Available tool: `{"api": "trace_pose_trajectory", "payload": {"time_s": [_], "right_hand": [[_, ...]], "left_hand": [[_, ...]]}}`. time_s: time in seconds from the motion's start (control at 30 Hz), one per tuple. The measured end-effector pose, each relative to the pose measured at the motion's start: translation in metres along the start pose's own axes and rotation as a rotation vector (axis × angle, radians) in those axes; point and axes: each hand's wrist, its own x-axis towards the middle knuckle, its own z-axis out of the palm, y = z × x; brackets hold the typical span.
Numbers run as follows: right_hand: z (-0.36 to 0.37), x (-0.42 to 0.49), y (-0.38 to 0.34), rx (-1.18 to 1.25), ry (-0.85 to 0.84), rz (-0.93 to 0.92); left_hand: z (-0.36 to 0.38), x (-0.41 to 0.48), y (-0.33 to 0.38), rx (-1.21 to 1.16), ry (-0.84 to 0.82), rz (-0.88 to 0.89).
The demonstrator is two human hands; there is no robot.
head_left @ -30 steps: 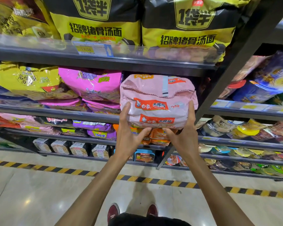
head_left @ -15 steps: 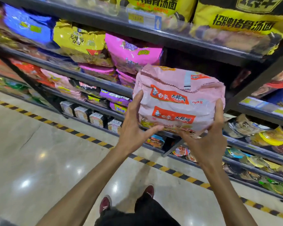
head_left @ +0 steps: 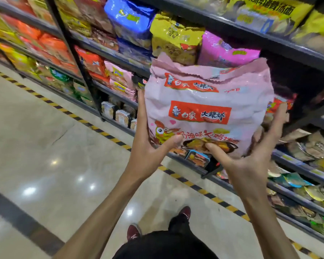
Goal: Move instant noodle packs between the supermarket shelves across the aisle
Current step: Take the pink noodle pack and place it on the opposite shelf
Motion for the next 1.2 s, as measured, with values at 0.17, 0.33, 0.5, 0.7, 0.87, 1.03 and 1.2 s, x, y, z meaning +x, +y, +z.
{"api": "trace_pose_trajectory", "payload": {"time_s": [0.17, 0.33, 0.5, 0.7, 0.87, 1.03, 1.2], "right_hand": [[0.081, -0.017, -0.032, 0.213, -0.226, 0.064], [0.154, -0.025, -0.061, 0.304, -0.386, 0.025], [0.217, -0.024, -0.087, 0.381, -0.531, -0.04], [0.275, -0.005, -0.1, 0.405, -0.658, 0.002], [0.321, 0.021, -0.107, 0.483, -0.757, 0.056], [0.376, 0.066, -0.113, 0.488, -0.743, 0.033], [0.443, 0.127, -0.12, 0.468, -0.762, -0.014]], "left_hand": [[-0.09, -0.039, 0.018, 0.044, 0.187, 0.009], [-0.167, -0.068, 0.048, 0.129, 0.344, 0.014], [-0.225, -0.085, 0.058, 0.291, 0.483, 0.015], [-0.266, -0.084, 0.058, 0.314, 0.608, -0.04], [-0.296, -0.057, 0.053, 0.314, 0.673, -0.052], [-0.34, -0.003, 0.043, 0.324, 0.693, -0.054], [-0.39, 0.061, 0.037, 0.328, 0.722, -0.039]]}}
